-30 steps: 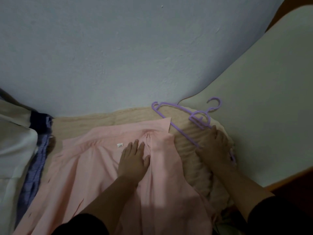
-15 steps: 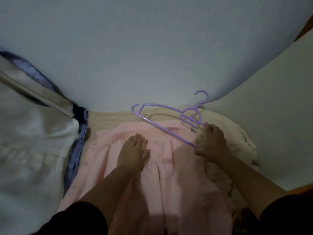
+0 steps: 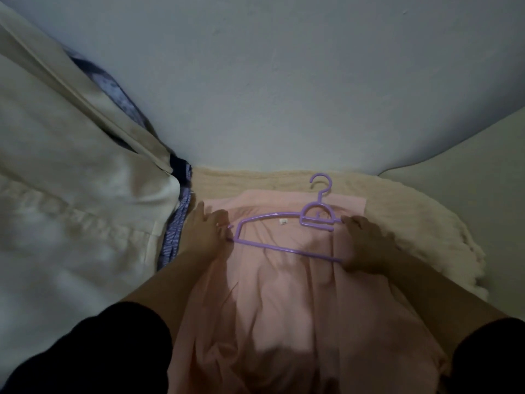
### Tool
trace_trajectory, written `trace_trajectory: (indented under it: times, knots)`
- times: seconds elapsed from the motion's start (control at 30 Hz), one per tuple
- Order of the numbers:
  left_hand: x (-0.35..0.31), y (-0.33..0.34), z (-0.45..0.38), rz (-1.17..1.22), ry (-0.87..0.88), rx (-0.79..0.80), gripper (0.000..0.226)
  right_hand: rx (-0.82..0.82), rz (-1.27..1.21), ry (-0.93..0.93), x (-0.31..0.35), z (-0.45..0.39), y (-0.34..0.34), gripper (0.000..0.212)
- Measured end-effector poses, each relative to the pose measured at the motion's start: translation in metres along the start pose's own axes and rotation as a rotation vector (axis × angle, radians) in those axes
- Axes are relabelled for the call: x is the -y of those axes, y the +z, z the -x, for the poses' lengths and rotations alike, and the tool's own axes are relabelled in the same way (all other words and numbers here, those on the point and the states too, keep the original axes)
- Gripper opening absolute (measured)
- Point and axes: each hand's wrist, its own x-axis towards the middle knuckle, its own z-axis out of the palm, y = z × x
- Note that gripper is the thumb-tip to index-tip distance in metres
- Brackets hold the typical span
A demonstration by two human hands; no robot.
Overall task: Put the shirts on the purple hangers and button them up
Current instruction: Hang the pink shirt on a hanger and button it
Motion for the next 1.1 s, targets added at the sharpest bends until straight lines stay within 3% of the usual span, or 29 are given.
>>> trace_trajectory:
  times: [0.1,0.23,0.4,0.67,0.9,1.1]
  knots:
    - [0.008,-0.001,-0.012,-0.015,0.025,0.105,0.023,0.014,0.018,-0.003,0.002,-0.006,0.0,0.107]
    - [0.003,-0.001,-0.017,0.077,0.109,0.132,0.033,0.003,0.013,0.005,0.001,-0.011,0.005,0.111]
    - [-0.006,-0.013,-0.015,0.135,0.178,0.139,0.023,-0.014,0.029,-0.035,0.007,-0.007,0.008,0.108]
    - [-0.046,-0.039,0.002,0.281,0.089,0.145,0.029,-0.037,0.117,-0.064,0.018,0.013,0.004,0.11]
    - [-0.068,-0.08,0.003,0.728,-0.049,0.116,0.035,-0.026,0.179,-0.01,0.006,0.027,-0.011,0.111]
    - [-0.058,-0.1,-0.006,0.625,-0.081,0.182,0.033,-0.101,0.202,0.036,-0.018,0.031,-0.024,0.11]
